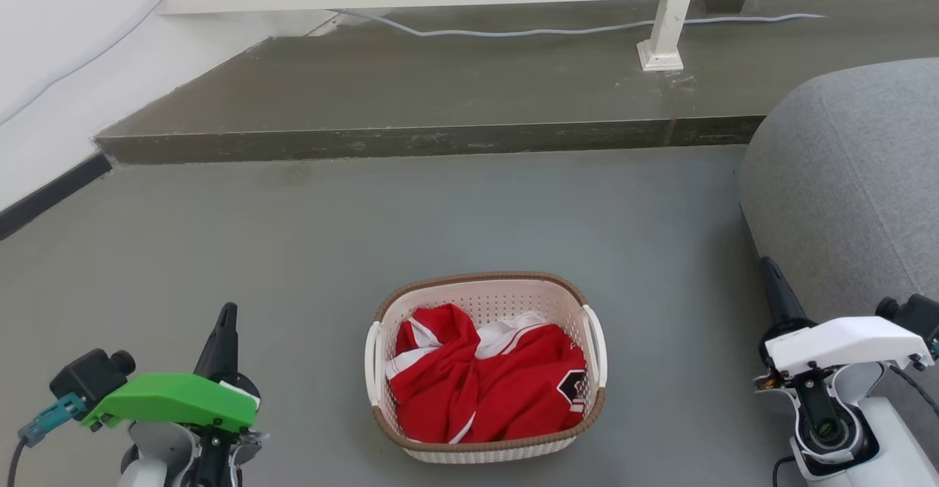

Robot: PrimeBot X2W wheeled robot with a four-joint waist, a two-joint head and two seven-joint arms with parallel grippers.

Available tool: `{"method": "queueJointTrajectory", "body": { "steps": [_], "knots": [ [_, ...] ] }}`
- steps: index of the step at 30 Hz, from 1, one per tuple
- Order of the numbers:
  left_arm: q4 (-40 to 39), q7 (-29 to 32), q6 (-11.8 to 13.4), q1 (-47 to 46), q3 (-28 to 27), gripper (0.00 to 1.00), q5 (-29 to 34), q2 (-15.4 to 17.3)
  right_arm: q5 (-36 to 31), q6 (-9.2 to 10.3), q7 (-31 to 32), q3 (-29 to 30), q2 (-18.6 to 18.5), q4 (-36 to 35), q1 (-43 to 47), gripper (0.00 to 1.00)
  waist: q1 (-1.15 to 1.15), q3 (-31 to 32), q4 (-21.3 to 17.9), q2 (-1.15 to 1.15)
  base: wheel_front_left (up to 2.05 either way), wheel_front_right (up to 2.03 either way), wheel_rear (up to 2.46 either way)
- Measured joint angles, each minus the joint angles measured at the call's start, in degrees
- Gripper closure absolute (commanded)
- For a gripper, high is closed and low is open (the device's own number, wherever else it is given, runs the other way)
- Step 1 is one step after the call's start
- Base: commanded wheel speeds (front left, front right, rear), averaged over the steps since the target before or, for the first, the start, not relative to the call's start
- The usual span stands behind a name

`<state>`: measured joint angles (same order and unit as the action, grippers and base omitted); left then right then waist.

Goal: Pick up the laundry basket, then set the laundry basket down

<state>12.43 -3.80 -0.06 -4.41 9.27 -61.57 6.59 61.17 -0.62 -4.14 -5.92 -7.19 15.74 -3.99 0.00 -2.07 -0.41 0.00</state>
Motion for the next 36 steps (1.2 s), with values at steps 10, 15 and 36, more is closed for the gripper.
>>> {"method": "queueJointTrajectory", "body": {
  "steps": [10, 15, 36],
  "knots": [
    [0.46, 1.82, -1.36, 0.00, -2.26, 1.00, -7.84, -0.43, 7.58, -1.38, 2.24, 2.64, 0.86, 0.03, -0.01, 1.00, 0.00, 0.46, 0.10, 0.00, 0.00, 0.00, 0.00],
    [0.93, 2.59, -2.29, 0.00, -3.60, 1.00, -11.26, -0.63, 10.99, -1.94, 3.08, 3.94, 1.35, 0.07, -0.01, 1.00, 0.00, 0.66, 0.14, 0.00, 0.00, 0.00, 0.00],
    [2.11, 5.87, -5.04, -0.01, -7.92, 1.00, -25.13, -1.77, 24.68, -4.86, 6.79, 8.90, 2.82, 0.19, -0.03, 1.00, 0.00, 1.50, 0.31, 0.00, 0.00, 0.00, 0.00]
  ]
}}
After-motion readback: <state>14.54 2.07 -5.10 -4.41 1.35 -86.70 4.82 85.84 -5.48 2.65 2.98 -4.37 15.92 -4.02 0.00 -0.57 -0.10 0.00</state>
